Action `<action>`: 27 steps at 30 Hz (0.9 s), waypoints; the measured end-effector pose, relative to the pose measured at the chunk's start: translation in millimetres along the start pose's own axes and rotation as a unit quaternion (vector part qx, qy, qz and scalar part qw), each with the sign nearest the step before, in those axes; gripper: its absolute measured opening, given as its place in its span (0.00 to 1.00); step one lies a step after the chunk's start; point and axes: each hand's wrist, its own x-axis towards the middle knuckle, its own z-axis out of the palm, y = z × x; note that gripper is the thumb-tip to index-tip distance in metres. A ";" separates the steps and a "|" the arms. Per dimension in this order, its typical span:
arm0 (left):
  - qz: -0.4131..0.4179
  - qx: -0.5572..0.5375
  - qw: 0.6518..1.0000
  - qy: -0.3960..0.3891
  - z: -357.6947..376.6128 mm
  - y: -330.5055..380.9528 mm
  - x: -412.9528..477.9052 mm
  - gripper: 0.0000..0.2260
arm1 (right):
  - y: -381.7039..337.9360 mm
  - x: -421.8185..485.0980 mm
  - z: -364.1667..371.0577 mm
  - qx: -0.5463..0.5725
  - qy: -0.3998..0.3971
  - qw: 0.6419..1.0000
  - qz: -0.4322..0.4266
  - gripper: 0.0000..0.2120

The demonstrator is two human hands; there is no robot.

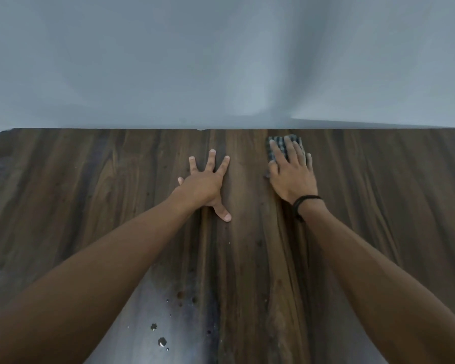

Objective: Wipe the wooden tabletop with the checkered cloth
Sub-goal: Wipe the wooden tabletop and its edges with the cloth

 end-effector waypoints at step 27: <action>0.016 0.002 0.999 0.038 7.3 -5.6 1.6 0.67 | 10.6 -156.5 17.2 -0.026 -0.038 0.996 -0.074 0.27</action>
